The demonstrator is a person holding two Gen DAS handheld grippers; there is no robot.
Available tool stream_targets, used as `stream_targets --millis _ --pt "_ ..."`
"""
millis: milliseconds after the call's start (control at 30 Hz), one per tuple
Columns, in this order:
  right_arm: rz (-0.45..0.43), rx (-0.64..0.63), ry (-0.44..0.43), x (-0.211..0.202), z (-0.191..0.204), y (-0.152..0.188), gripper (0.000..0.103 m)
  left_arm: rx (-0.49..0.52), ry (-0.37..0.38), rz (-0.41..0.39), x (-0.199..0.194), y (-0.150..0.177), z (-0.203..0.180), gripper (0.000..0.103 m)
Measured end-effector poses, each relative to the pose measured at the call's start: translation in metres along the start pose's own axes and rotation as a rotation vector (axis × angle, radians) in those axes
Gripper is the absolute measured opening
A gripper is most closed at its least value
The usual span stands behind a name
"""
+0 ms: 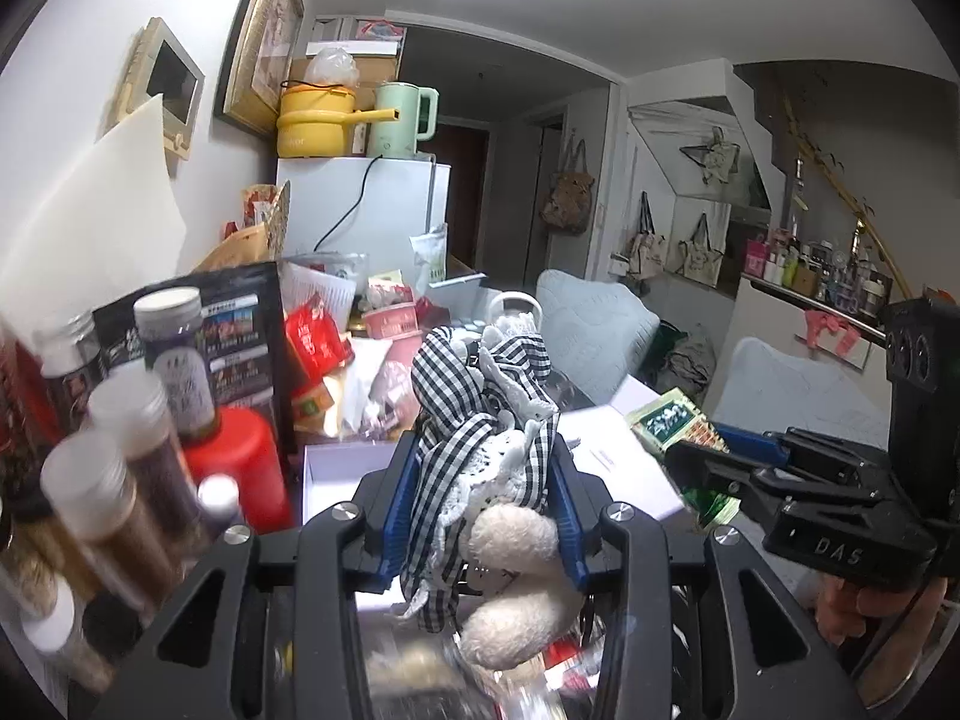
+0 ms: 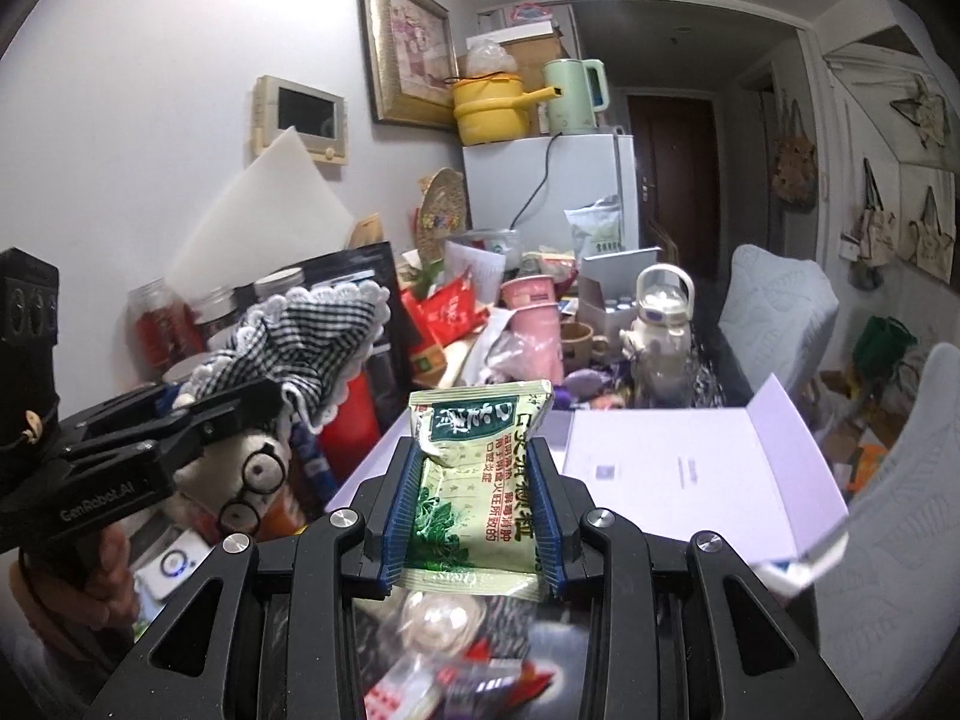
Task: Organize soft objects
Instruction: 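Lift the gingham toy and green packet and carry both over the white box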
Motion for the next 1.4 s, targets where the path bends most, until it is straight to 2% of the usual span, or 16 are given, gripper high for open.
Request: stream_targets --millis 400,567,667,933,1100,1400 --pt "0.015 -0.001 -0.024 0.086 -0.029 -0.042 0.035 -0.013 -0.053 0.003 0.082 -0.034 0.024 0.04" --pt "0.029 0.018 -0.069 0.122 -0.037 -0.056 0.035 -0.01 -0.085 0.019 0.113 -0.037 0.033 0.04" --pt "0.043 0.028 -0.068 0.143 -0.041 -0.061 0.035 -0.03 -0.102 0.045 0.131 -0.031 0.043 0.04" --pt "0.109 0.026 -0.053 0.192 -0.05 -0.051 0.035 -0.049 -0.152 0.156 0.174 -0.01 0.065 0.04" --pt "0.181 0.033 -0.053 0.224 -0.053 -0.04 0.035 -0.056 -0.178 0.216 0.197 0.003 0.075 0.04" --pt "0.271 0.042 -0.017 0.254 -0.065 -0.017 0.035 -0.08 -0.202 0.344 0.234 0.034 0.088 0.04"
Point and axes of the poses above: each gripper's, at about its wrist camera, not at the fingertips, and x roughly the way its jaws point, z to its left, y to its underside, the point moved 5 cm from there along x, roughly the way its jaws point
